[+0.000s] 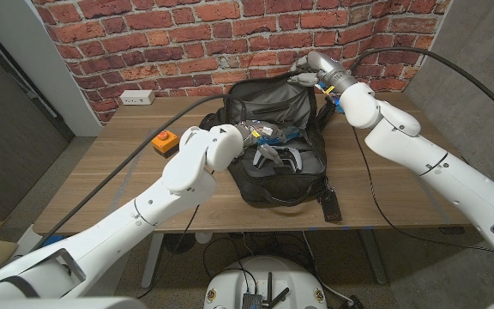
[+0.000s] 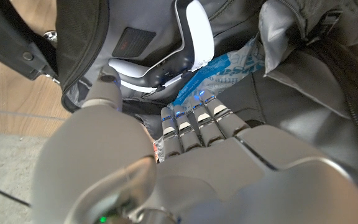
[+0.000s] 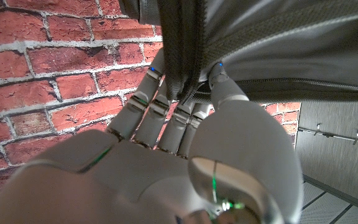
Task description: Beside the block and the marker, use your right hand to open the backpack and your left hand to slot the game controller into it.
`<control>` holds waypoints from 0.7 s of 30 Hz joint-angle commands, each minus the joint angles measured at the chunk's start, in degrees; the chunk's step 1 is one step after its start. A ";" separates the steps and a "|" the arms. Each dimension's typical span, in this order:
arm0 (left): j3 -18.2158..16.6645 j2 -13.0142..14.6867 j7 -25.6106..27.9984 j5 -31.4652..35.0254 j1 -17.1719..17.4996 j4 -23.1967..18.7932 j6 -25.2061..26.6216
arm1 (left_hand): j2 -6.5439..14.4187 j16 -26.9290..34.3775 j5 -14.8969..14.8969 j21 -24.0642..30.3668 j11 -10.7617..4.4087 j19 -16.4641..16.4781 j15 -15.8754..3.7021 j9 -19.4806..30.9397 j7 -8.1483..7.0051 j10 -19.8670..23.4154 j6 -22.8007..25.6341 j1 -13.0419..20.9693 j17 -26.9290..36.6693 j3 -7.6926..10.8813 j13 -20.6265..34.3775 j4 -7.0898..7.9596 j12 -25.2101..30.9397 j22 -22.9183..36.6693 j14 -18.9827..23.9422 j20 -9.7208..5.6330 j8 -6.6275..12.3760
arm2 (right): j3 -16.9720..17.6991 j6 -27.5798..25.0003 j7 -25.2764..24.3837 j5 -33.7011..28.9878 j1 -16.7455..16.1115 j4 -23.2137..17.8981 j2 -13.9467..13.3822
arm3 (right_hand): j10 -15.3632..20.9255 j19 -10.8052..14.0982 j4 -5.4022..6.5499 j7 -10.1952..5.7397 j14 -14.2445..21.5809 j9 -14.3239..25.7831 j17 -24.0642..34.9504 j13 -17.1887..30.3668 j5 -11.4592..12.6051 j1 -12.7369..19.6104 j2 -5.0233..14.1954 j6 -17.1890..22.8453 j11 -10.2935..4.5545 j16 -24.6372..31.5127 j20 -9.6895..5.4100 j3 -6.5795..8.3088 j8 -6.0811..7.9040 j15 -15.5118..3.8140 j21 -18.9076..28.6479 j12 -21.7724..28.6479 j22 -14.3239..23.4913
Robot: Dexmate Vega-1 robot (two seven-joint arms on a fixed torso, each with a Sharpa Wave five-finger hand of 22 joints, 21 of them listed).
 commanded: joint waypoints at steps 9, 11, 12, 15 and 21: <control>-9.08 8.27 6.71 -23.94 1.64 -3.80 -0.96 | 0.64 0.19 -0.06 0.08 0.54 0.06 -4.67 -0.02 0.31 0.29 0.08 -0.43 0.06 -0.04 0.01 0.16 0.37 0.07 0.01 -5.50 -0.03 | 0.26 -4.57 0.41 -0.37 -0.69 -3.14 -0.29 | 0.43 -0.34 -0.08 -0.01 0.48 0.09 0.32 0.38 0.34 0.19 0.43 0.54 -0.07 -0.13 -6.78 0.60 -0.02 -4.62 0.60 -0.07 0.12; -9.92 9.25 7.69 -26.75 1.80 -3.95 -0.69 | 0.72 0.15 -0.06 0.07 0.50 0.03 -4.63 -0.02 0.33 0.23 0.07 -0.51 0.06 -0.05 0.01 0.18 0.35 0.07 -0.09 -5.47 -0.04 | 0.31 -5.22 0.41 -0.31 -0.72 -3.40 -0.28 | 0.47 -0.43 0.01 0.00 0.60 0.10 0.37 0.40 0.33 0.07 0.44 0.60 0.01 -0.07 -6.75 0.55 -0.03 -4.48 0.67 -0.08 0.11; -10.26 9.83 8.36 -27.94 1.90 -3.96 -0.73 | 0.74 0.15 -0.06 0.07 0.53 0.01 -4.66 -0.02 0.35 0.23 0.05 -0.53 0.06 -0.06 0.01 0.18 0.35 0.08 -0.11 -5.44 -0.04 | 0.32 -5.67 0.41 -0.30 -0.71 -3.54 -0.24 | 0.51 -0.40 0.00 -0.05 0.61 0.10 0.38 0.39 0.32 0.06 0.41 0.58 0.03 -0.06 -6.76 0.53 -0.04 -4.47 0.69 -0.07 0.10; -11.84 11.32 10.26 -32.93 2.43 -3.35 -1.38 | 0.92 0.15 -0.05 0.04 0.55 -0.08 -4.63 -0.02 0.35 0.16 0.23 -0.63 0.06 -0.05 0.01 0.21 0.33 0.08 -0.16 -5.32 0.02 | 0.30 -6.47 0.27 -0.23 -0.72 -3.83 -0.19 | 0.51 -0.44 -0.03 0.09 0.50 0.10 0.36 0.40 0.33 0.10 0.41 0.63 0.04 -0.15 -6.77 0.58 -0.05 -4.54 0.79 -0.11 0.09; -14.36 13.73 13.66 -43.08 3.12 -1.60 -3.27 | 1.42 0.13 0.01 0.01 0.63 -0.23 -4.33 -0.01 0.58 0.15 0.59 -0.71 0.07 0.06 0.02 0.23 0.36 0.09 -0.30 -5.10 0.14 | 0.04 -8.78 -0.11 -0.38 -0.67 -4.69 0.06 | 0.49 -0.48 -0.06 0.05 0.57 0.11 0.42 0.42 0.33 0.11 0.39 0.64 0.01 -0.11 -6.78 0.60 -0.10 -4.57 0.97 -0.20 0.06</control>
